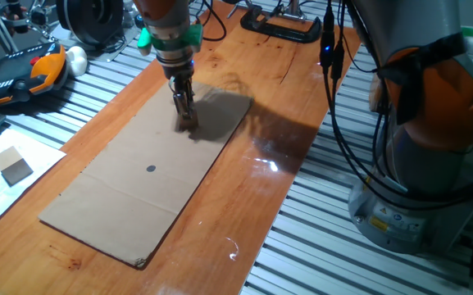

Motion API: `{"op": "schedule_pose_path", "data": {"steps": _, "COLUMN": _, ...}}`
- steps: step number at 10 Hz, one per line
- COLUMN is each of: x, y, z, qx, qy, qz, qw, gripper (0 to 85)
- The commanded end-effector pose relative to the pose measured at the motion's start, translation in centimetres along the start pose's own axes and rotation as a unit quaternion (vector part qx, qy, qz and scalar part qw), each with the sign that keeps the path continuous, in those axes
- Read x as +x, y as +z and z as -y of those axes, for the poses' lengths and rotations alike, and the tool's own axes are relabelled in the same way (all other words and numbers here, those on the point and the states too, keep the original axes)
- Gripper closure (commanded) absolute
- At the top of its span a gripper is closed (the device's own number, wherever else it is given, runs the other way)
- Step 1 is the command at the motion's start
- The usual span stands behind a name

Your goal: Grab the block and place it at the designated location

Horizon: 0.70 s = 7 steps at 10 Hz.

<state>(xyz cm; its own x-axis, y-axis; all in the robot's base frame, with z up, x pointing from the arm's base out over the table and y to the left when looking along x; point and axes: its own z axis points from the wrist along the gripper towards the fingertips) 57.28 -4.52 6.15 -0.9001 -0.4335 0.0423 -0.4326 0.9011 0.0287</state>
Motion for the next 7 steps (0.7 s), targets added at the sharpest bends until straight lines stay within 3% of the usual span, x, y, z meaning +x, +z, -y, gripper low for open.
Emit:
{"op": "schedule_pose_path", "data": {"steps": 1, "x": -0.1, "y": -0.1, "z": -0.1, "qx": -0.001, "qy": 0.0, "qz": -0.003, "qw": 1.0, "gripper": 42.7}}
{"op": "schedule_pose_path", "data": {"steps": 4, "x": -0.4, "y": -0.7, "z": -0.3, "qx": -0.002, "qy": 0.001, "qz": -0.012, "qw": 1.0, "gripper": 49.3}}
{"op": "schedule_pose_path", "data": {"steps": 7, "x": -1.4, "y": -2.7, "z": -1.4, "qx": -0.005, "qy": 0.001, "qz": -0.032, "qw": 0.999, "gripper": 80.7}}
